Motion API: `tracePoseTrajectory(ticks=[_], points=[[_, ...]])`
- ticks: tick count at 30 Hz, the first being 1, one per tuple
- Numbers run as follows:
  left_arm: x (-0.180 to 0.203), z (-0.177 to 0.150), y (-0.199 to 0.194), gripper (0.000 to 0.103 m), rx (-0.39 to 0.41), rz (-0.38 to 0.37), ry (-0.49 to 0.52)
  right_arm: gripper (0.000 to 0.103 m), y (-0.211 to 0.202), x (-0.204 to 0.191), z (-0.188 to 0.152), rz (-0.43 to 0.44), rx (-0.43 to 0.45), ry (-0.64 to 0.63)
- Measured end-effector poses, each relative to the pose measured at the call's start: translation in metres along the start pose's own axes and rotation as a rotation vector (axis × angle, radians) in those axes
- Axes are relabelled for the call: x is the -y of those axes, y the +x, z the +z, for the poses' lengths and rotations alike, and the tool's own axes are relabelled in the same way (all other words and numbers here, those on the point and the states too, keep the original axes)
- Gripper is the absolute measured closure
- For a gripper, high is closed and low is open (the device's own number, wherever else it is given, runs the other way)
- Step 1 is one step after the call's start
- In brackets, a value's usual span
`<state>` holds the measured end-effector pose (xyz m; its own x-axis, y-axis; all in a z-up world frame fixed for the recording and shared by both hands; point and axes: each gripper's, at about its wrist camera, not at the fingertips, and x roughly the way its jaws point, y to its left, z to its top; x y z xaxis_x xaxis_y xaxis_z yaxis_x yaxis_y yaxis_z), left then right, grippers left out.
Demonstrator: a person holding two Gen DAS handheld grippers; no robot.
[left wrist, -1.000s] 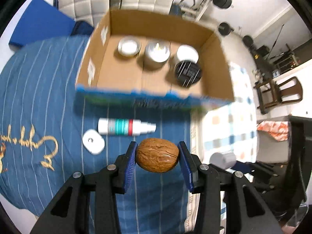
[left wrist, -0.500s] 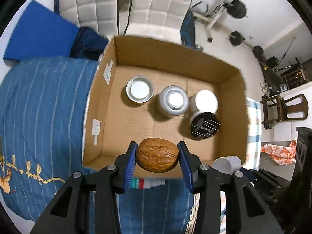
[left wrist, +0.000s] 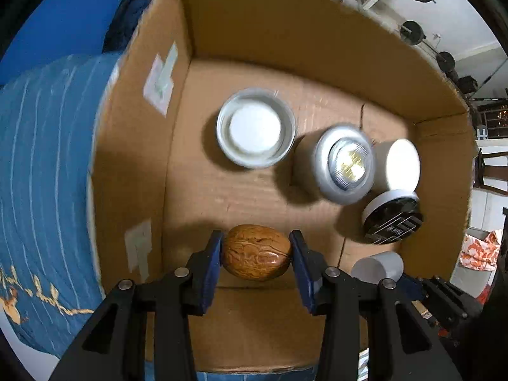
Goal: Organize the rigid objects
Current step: 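Carry the walnut and white cylinder over the box and lower them inside, then open both grippers to release the walnut and cylinder, then lift out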
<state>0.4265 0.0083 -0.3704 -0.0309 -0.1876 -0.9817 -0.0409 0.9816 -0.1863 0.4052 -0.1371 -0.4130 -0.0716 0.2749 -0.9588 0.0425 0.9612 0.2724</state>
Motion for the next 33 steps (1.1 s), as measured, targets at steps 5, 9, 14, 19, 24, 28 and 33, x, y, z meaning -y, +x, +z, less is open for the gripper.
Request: tracePoseTrajectory(ticks=[5,9,14,19,24,28,33], points=[[0.016,0.031,-0.037,0.064,0.069,-0.037,0.03,0.056,-0.04,0.001,0.032,0.018,0.094,0.003],[0.024,0.074,-0.034,0.064,0.065,-0.025,0.037,0.056,-0.048,0.009,0.076,-0.029,0.119,0.011],[0.028,0.103,-0.01,0.064,0.019,-0.01,0.048,0.056,-0.025,0.018,0.115,-0.102,0.078,-0.002],[0.039,0.114,0.013,0.064,-0.028,0.01,0.075,0.056,-0.01,0.032,0.134,-0.133,0.047,-0.014],[0.032,0.119,0.022,0.061,-0.067,-0.029,0.026,0.053,0.008,0.041,0.144,-0.131,0.031,-0.006],[0.032,0.118,0.015,0.048,-0.065,-0.054,0.006,0.023,0.009,0.045,0.147,-0.106,0.042,0.008],[0.036,0.11,-0.006,0.015,0.001,-0.036,0.029,0.011,-0.001,0.045,0.138,-0.111,0.04,0.005]])
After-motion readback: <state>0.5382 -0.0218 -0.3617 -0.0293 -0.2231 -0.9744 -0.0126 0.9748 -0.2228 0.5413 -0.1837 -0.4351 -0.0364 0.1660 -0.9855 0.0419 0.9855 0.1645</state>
